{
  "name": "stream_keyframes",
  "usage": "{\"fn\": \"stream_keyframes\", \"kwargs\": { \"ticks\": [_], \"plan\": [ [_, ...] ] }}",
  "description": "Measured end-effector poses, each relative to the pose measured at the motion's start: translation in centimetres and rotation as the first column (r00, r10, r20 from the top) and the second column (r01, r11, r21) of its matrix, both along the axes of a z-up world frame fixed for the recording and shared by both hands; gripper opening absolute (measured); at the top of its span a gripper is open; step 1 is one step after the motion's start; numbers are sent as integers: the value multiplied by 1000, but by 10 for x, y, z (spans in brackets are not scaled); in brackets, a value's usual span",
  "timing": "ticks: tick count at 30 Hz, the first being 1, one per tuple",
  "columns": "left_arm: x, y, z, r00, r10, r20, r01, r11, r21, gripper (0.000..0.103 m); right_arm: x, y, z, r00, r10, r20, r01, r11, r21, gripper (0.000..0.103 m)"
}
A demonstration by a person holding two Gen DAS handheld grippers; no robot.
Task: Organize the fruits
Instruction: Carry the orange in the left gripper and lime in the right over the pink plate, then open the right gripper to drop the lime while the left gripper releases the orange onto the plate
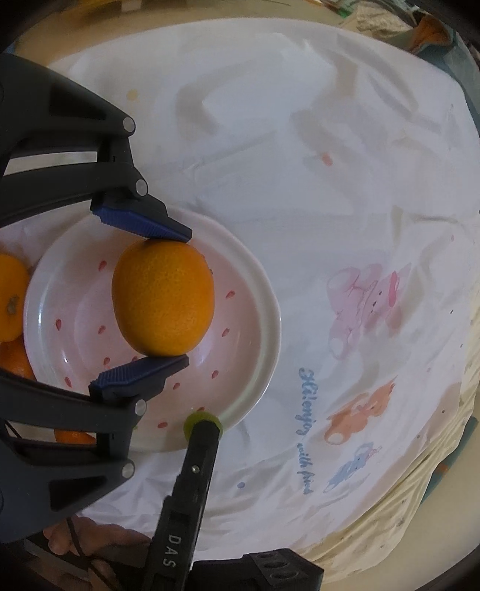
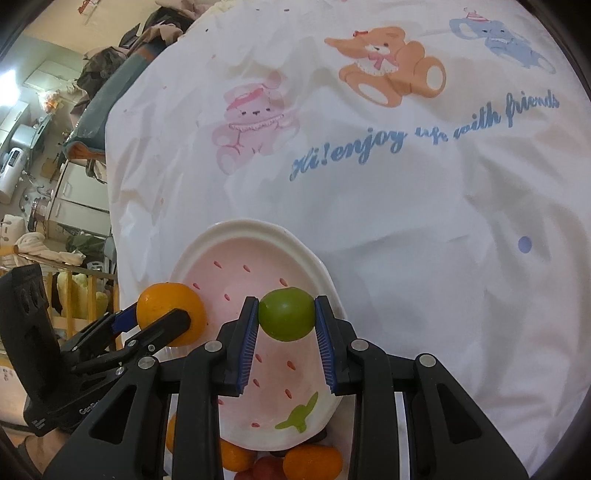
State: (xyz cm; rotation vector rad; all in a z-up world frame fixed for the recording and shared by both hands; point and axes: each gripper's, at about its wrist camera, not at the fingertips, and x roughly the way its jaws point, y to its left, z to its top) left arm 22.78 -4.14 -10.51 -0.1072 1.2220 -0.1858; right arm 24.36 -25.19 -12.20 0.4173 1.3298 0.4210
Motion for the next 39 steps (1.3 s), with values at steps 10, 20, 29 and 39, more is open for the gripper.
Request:
{"fn": "stream_keyframes", "kwargs": {
  "ticks": [10,20,29,39],
  "plan": [
    [4,-2,-10,1000,5,-15,-5,999,34,58,1,-4,-7,999,-21,-27,21,1000,9,33],
    [4,-4,-11,999,8,-41,-7,999,39,59,0,-2,-7,1000,1,-9,-1,1000,-8,33],
    [4,4,-2,999,37,-15,-37,999,9,73,-2,1,-5,1000,-1,1,1,1000,-19,33],
    [3,5,1,999,40,-4,-40,998,47,73,-2,3,8,996,-2,87,7,999,-53,64]
  ]
}}
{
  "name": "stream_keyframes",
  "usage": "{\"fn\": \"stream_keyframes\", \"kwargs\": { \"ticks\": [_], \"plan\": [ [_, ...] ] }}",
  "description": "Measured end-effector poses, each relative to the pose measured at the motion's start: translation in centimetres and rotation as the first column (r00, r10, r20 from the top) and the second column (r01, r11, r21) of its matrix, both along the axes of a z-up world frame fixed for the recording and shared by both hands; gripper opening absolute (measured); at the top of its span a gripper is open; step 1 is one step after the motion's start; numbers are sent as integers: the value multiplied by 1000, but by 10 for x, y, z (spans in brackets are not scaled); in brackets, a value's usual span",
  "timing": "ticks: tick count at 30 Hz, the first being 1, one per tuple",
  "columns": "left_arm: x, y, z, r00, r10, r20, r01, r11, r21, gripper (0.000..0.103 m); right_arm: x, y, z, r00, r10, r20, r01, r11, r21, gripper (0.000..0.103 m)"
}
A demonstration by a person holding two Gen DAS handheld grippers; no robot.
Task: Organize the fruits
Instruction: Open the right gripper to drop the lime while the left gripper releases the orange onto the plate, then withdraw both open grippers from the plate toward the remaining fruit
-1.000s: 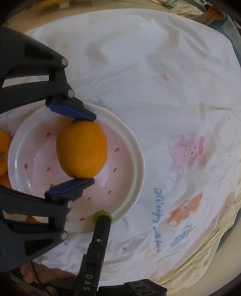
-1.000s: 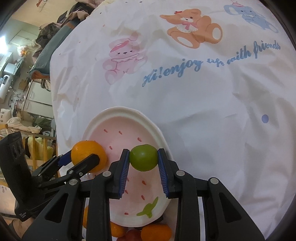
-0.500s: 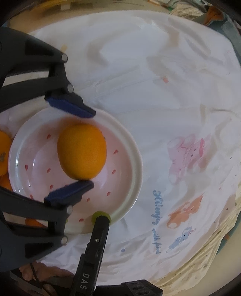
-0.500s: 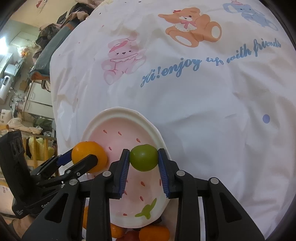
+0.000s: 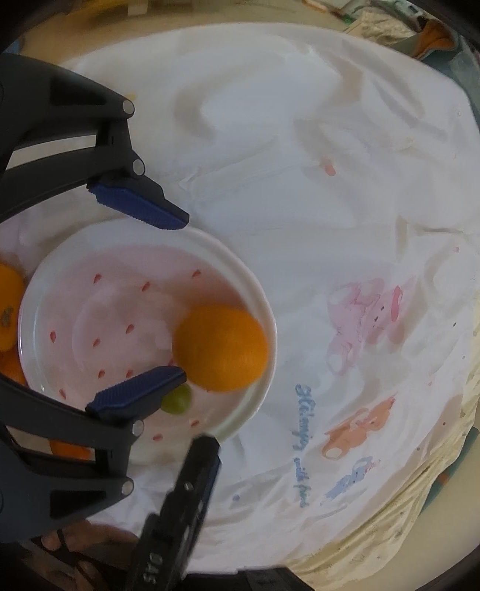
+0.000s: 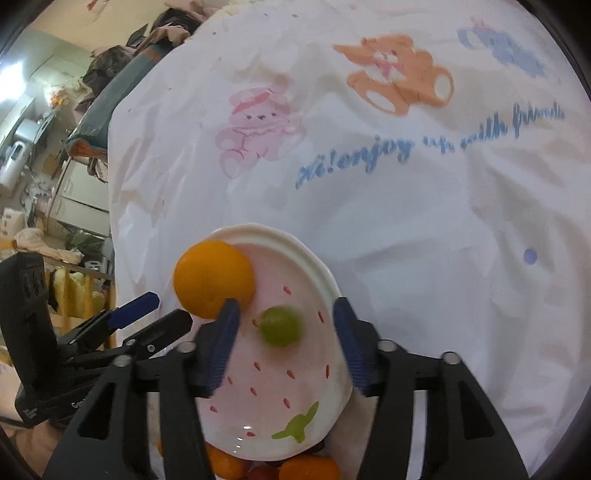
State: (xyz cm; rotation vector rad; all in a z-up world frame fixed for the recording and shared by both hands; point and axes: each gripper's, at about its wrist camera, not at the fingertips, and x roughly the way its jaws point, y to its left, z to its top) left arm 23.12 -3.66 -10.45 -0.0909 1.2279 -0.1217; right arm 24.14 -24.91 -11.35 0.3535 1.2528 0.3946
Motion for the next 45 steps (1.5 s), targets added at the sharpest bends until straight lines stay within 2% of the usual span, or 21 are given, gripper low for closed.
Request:
{"fn": "stream_keyframes", "kwargs": {
  "ticks": [9,11,16,20,28,33,41,45],
  "plan": [
    [2,12,12,998,34,58,-33,999,-25,74,6,-19,9,998,-59,21,58,998,23,64],
    [1,14,14,997,39,68,-38,999,-17,73,6,-18,15,998,-64,28,64,998,-2,64],
    [-8,24,25,992,71,101,-71,997,4,73,-4,-9,46,990,-25,140,28,999,-20,69],
    [-19,33,37,988,95,124,-97,995,10,73,-17,-7,63,984,-8,177,12,1000,-23,69],
    [-71,48,72,982,96,165,-106,993,53,73,-57,-9,80,982,21,189,-14,999,-39,71],
    [-105,59,82,980,109,167,-116,993,32,73,-87,-10,84,984,13,180,-10,1000,-19,71],
    [-142,66,80,978,130,163,-134,991,13,73,-129,-10,89,980,3,197,4,999,-34,71],
    [-155,66,67,986,125,111,-127,992,5,73,-146,-16,87,982,-36,185,41,999,-24,71]
  ]
}}
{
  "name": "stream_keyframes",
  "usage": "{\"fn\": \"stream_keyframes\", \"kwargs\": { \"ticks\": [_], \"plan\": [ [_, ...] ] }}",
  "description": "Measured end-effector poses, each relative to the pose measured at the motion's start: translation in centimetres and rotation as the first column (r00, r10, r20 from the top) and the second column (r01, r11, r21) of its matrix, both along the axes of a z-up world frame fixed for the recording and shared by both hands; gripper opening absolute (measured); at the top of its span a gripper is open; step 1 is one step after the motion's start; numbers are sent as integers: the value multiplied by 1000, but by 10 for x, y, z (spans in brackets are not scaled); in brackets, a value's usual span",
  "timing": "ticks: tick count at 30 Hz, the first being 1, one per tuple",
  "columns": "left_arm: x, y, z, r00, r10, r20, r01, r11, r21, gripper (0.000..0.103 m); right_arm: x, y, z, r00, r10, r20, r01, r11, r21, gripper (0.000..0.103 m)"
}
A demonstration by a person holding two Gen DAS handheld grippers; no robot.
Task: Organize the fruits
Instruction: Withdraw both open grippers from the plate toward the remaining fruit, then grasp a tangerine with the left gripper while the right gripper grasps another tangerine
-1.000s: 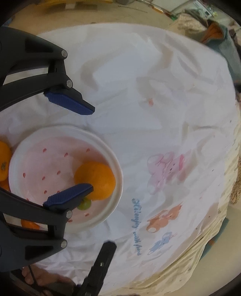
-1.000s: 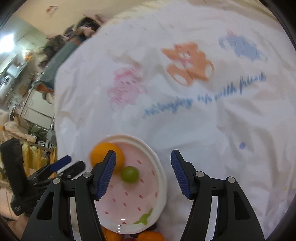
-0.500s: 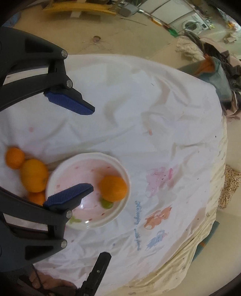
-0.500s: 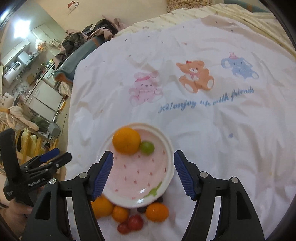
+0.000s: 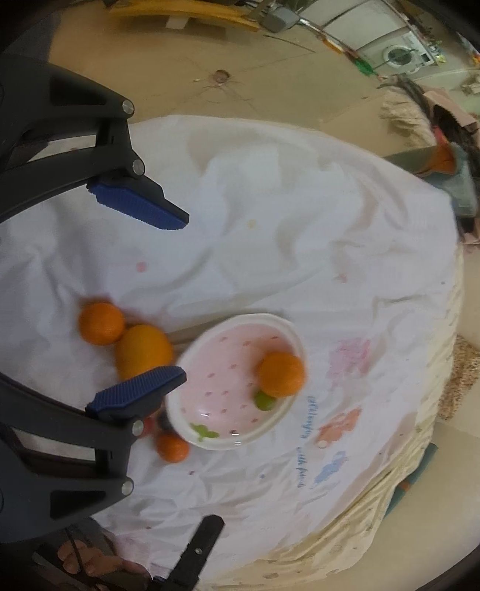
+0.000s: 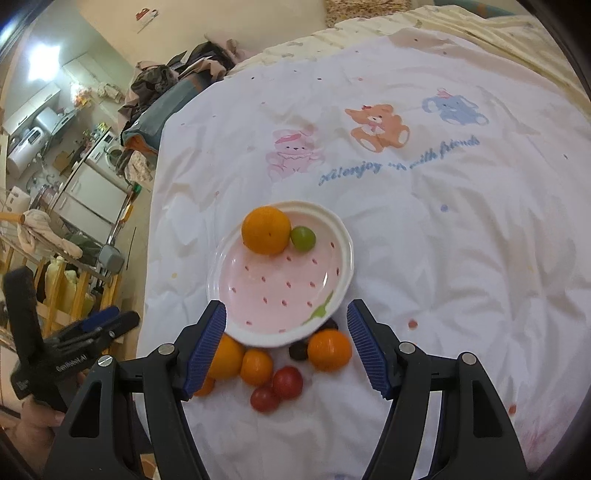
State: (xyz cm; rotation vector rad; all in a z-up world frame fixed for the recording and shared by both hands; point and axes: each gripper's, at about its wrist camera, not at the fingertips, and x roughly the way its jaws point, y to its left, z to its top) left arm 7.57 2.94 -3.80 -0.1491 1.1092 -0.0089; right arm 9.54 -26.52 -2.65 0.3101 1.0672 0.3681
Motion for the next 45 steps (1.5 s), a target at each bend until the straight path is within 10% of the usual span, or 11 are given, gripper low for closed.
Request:
{"fn": "stream_keyframes", "kwargs": {
  "ticks": [15,27,35,45],
  "plan": [
    [-21,-56,-63,948,-216,-234,246,963,107,72,-10,-18,-12,993,-104,-54,105,994,14,71],
    [-21,-79,-89,914,-274,-298,345,913,218,39,-3,-26,-22,986,-138,-91,141,990,19,71],
    [-23,-59,-69,931,-229,-285,258,964,67,38,-2,-26,-22,986,-134,-98,136,991,17,71],
    [-19,-31,-7,995,-93,-36,92,995,-35,38,0,-25,-30,985,-126,-117,125,992,-13,71]
  ]
}}
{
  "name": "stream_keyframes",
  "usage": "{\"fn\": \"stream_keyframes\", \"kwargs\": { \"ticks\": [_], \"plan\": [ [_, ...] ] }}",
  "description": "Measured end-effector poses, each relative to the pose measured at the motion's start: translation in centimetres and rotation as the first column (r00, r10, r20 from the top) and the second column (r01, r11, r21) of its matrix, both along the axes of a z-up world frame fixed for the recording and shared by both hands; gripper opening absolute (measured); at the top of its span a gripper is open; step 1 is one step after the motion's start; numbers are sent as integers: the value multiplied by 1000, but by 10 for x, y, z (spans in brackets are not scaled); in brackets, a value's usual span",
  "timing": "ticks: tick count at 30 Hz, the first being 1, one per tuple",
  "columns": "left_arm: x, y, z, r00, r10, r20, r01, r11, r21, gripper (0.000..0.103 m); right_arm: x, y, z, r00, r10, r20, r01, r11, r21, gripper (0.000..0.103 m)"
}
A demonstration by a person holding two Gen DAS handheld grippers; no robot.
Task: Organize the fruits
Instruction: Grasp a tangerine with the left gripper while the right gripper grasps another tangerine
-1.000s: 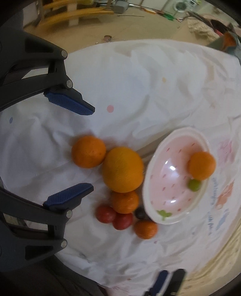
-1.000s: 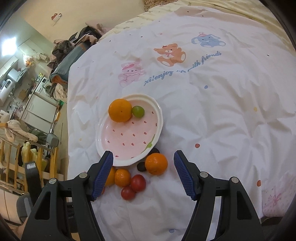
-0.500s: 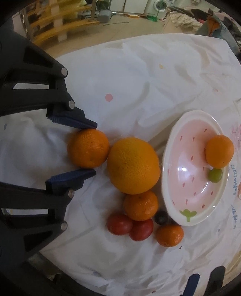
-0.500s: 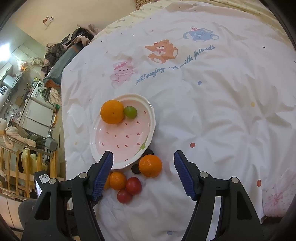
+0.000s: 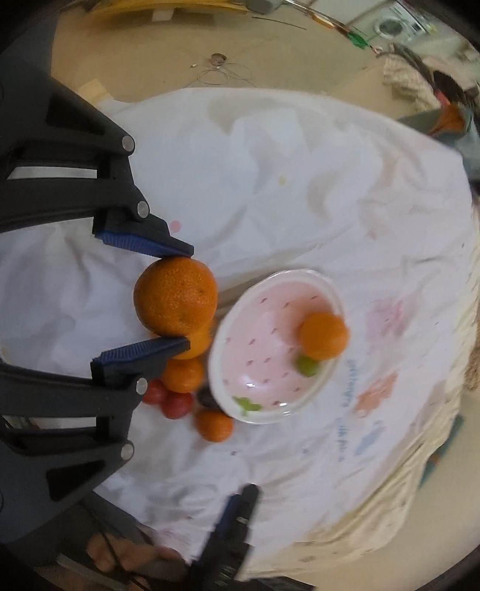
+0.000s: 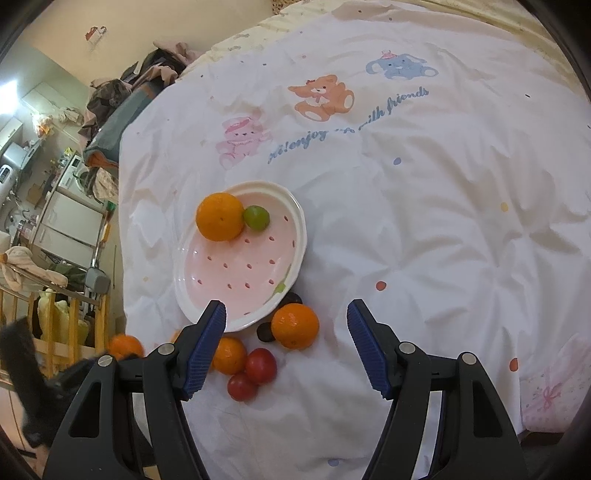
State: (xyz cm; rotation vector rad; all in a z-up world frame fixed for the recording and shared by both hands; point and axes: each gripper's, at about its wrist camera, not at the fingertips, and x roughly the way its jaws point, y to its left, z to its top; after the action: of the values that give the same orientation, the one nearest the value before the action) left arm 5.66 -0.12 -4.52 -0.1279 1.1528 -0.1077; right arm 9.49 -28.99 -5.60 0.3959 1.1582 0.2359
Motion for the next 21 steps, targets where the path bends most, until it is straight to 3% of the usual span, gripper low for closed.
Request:
{"fn": "stream_keyframes", "kwargs": {
  "ticks": [3,5,11,14,21],
  "plan": [
    [8,12,2,999,38,13,-38,999,-12,38,8,4,-14,997,30,-68,-28,999,28,70],
    [13,14,2,998,61,6,-61,998,-30,38,18,14,-26,988,90,-128,-87,996,33,59],
    [17,21,-3,995,95,-20,-96,994,-43,39,27,30,-52,971,114,-208,-120,993,-15,56],
    [19,26,-5,994,97,-40,-100,991,-87,38,28,37,-59,968,125,-219,-139,989,-49,56],
    [20,23,1,996,94,-9,-94,992,-78,39,32,42,-71,961,141,-239,-166,982,-87,47]
  ]
}}
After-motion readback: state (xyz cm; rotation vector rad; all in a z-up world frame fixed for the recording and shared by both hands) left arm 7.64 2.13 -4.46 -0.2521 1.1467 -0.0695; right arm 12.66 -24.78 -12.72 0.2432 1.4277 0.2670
